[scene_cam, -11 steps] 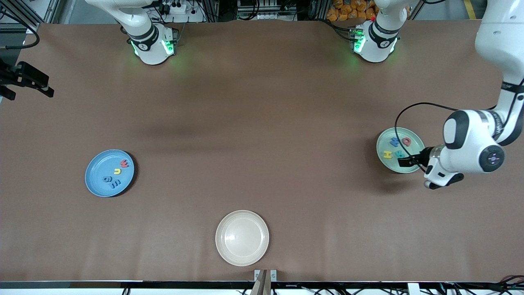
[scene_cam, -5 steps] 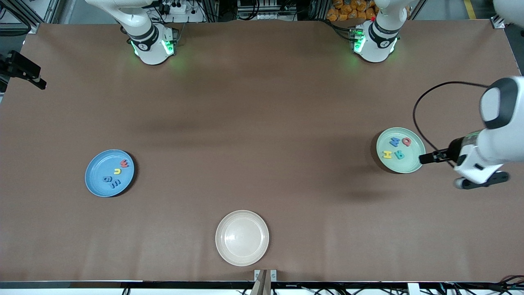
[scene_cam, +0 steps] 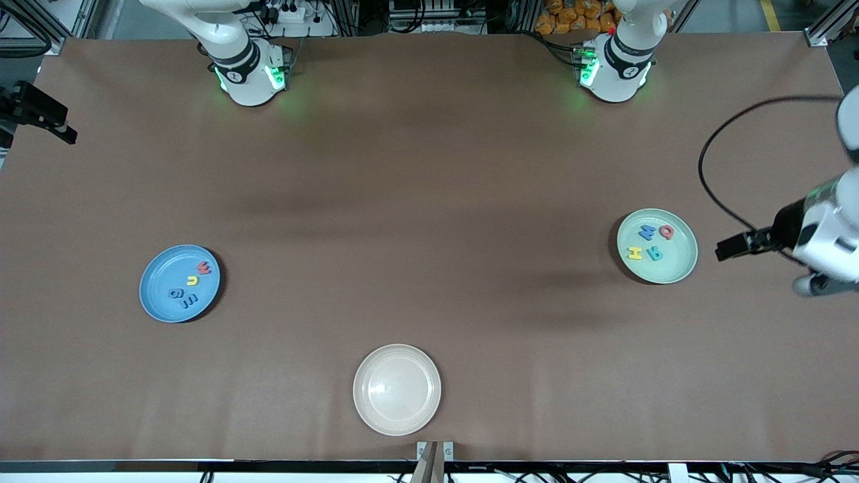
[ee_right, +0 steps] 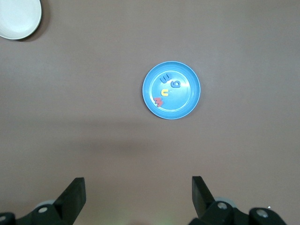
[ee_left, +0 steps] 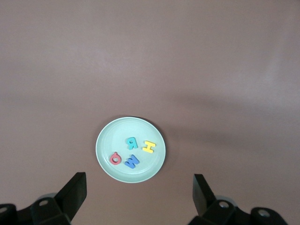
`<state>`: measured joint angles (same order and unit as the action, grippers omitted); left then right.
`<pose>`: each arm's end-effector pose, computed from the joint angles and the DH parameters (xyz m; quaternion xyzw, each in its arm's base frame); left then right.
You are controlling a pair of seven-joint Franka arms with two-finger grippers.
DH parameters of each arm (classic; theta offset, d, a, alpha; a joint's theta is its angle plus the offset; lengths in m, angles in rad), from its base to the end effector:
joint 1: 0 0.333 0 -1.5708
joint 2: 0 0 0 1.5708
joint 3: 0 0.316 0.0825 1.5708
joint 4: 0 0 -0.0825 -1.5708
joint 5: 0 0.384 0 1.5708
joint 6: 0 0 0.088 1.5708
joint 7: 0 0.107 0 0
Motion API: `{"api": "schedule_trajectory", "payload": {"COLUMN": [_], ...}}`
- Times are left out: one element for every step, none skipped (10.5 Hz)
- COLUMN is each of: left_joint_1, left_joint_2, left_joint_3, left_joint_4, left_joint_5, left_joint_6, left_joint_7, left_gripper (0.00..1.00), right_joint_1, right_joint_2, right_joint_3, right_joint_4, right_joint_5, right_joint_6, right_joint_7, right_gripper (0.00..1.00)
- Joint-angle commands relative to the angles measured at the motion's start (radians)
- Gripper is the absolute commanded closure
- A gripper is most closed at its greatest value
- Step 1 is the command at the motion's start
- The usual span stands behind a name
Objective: Sort upper and lower case letters into plates
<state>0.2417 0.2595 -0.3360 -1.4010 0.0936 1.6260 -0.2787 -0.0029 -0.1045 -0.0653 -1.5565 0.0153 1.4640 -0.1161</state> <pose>0.6320 -0.0239 0.5627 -0.9955 -0.0938 0.0092 0.0061 0.5087 -0.0351 0.6773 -0.9996 -0.0250 -0.0069 0.0104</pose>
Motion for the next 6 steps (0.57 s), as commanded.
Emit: {"api": "schedule_trajectory", "payload": {"left_joint_1": [-0.116,-0.134,-0.137,-0.154,-0.18,-0.185], "left_joint_2": [-0.112,-0.129,-0.143,-0.158,-0.164,-0.166], "left_joint_3": [0.177,0.192,0.192,0.192,0.205,0.213], "left_joint_4": [-0.03,-0.032,-0.033,-0.038,-0.038,-0.038], "left_joint_5": [-0.075,-0.075,-0.075,-0.074,-0.071,-0.074], "left_joint_6": [-0.054,-0.064,-0.069,-0.069,-0.077,-0.083], "left_joint_7": [0.016,0.016,0.016,0.015,0.015,0.015], "left_gripper": [0.0,0.0,0.0,0.0,0.0,0.0], "right_joint_1": [-0.005,-0.006,-0.005,-0.005,-0.005,-0.005], "right_joint_2": [-0.018,-0.02,-0.02,-0.02,-0.02,-0.02], "right_joint_3": [0.004,0.004,0.004,0.005,0.005,0.005], "right_joint_4": [-0.01,-0.01,-0.01,-0.01,-0.01,-0.01], "right_joint_5": [-0.014,-0.014,-0.014,-0.015,-0.015,-0.014], "right_joint_6": [-0.008,-0.01,-0.011,-0.011,-0.01,-0.011], "right_joint_7": [-0.011,-0.011,-0.011,-0.011,-0.011,-0.011], "right_gripper": [0.0,0.0,0.0,0.0,0.0,0.0]}}
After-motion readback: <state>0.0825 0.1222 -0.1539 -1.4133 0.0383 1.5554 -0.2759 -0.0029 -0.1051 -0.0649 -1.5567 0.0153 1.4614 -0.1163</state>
